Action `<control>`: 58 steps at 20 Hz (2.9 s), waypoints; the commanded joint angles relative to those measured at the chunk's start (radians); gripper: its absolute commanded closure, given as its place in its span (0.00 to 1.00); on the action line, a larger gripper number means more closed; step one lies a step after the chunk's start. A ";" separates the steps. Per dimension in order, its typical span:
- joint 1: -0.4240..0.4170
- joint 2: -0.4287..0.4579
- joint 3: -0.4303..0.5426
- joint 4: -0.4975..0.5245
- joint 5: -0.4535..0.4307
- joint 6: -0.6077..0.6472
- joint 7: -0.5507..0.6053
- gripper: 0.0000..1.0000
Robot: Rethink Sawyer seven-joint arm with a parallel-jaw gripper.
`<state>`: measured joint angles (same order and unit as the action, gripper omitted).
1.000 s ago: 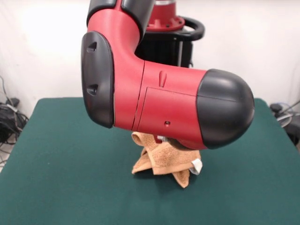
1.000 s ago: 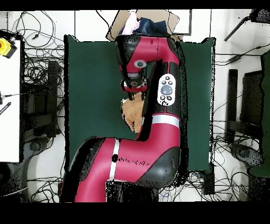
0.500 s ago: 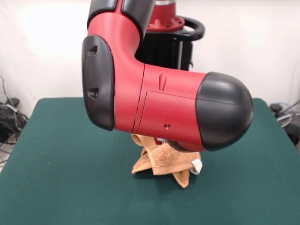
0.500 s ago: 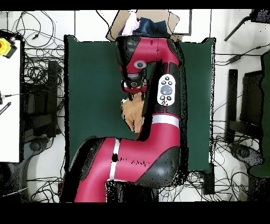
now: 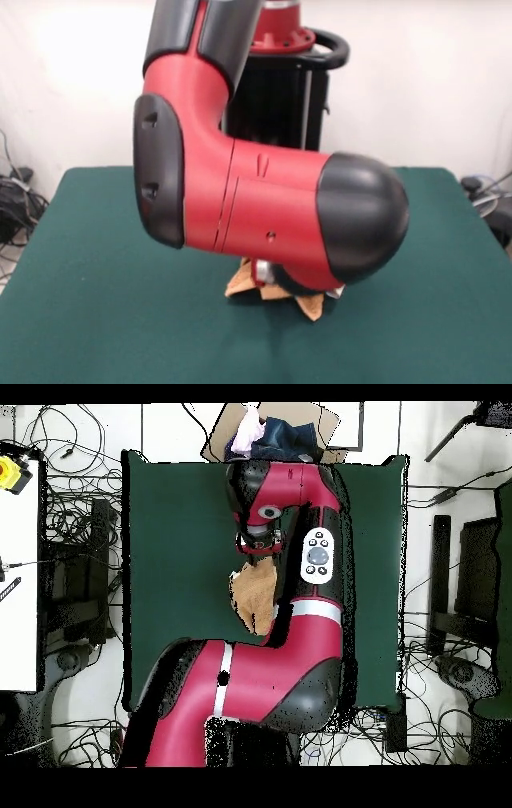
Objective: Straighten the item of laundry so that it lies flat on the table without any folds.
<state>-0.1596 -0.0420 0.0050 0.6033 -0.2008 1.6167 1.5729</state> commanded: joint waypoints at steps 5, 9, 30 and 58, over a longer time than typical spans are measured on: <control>-0.019 0.183 0.038 -0.021 -0.092 -0.237 -0.004 0.00; -0.012 0.197 0.033 -0.029 -0.093 -0.235 0.011 0.00; 0.035 0.360 -0.045 -0.327 -0.148 0.236 0.035 0.00; 0.050 0.338 -0.145 -0.234 -0.184 0.256 -0.053 0.00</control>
<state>-0.1294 0.3157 -0.0880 0.1203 -0.3238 1.9198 1.5729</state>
